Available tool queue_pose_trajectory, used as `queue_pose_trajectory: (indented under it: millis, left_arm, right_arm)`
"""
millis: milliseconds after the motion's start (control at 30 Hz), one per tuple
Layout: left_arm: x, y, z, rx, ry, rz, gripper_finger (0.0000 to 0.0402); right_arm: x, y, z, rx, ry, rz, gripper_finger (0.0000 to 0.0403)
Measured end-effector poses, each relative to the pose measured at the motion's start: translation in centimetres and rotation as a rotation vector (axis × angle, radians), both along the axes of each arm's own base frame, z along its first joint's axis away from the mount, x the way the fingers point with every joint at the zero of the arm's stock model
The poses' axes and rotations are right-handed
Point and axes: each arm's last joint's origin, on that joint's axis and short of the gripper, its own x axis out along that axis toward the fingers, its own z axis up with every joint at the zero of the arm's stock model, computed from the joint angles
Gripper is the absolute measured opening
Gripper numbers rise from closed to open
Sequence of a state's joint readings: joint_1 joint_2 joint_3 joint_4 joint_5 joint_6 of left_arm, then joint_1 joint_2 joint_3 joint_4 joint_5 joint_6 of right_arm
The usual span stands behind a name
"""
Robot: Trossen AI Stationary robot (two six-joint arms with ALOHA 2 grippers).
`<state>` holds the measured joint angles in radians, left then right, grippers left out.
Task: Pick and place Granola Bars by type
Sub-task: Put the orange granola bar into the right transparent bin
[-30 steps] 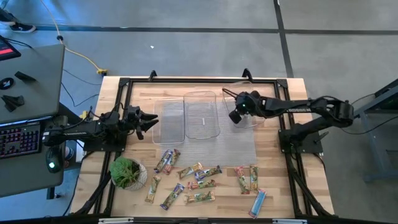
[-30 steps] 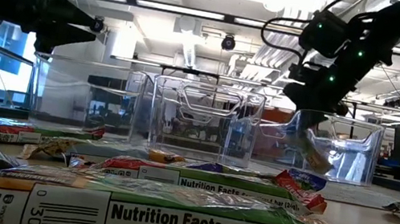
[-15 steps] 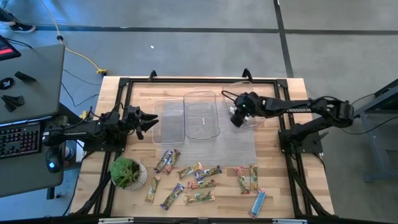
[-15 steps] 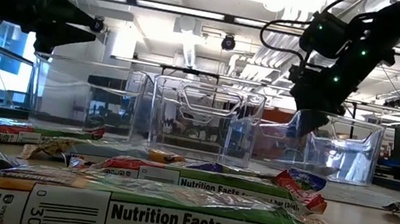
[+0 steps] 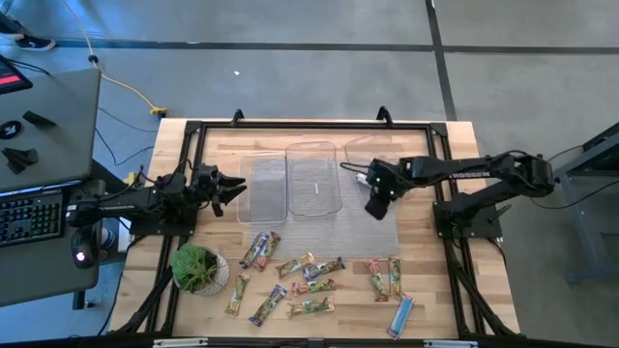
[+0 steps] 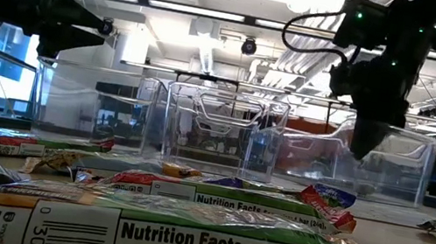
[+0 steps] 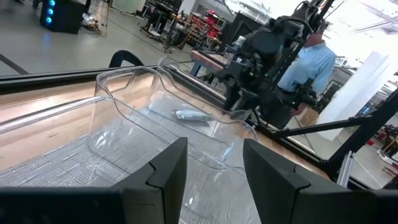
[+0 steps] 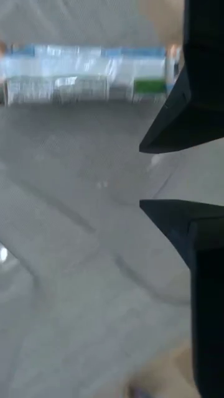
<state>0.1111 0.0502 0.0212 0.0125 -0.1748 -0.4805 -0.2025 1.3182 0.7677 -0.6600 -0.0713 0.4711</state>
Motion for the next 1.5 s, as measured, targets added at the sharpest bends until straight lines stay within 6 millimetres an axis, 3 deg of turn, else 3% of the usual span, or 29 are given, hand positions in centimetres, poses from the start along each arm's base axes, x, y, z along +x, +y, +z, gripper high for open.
queue_pose_trajectory:
  millis: [333,667,733,900,1067,1167,1300,1500]
  left_arm:
    - [0.0,0.0,0.0,0.0,0.0,0.001,0.0149]
    - [0.0,0.0,0.0,0.0,-0.001,0.004,0.0149]
    - [0.0,0.0,0.0,-0.001,-0.001,0.004,0.0149]
    - [0.0,0.0,0.0,-0.002,-0.001,0.003,0.0149]
    - [0.0,0.0,0.0,-0.002,-0.002,-0.005,0.0149]
    - [0.0,0.0,0.0,-0.002,-0.001,-0.005,0.0149]
    - [0.0,0.0,0.0,-0.002,-0.001,-0.003,0.0149]
    - [0.0,0.0,0.0,-0.001,-0.001,-0.003,0.0149]
  right_arm:
    - [2.4,2.6,1.0,0.013,-0.231,0.085,0.0108]
    - [3.4,3.0,1.5,-0.069,-0.33,0.098,0.0108]
    - [3.6,2.8,2.6,-0.087,-0.348,0.09,0.0108]
    - [3.6,3.4,7.6,-0.147,-0.354,0.199,0.0108]
    - [3.4,7.2,10.6,-0.116,-0.338,0.423,0.0108]
    - [2.9,9.9,10.6,-0.018,-0.318,0.419,0.0108]
    - [1.2,12.8,10.0,0.094,-0.185,0.249,0.0108]
    - [-2.4,15.7,5.7,0.121,0.1,0.111,0.0108]
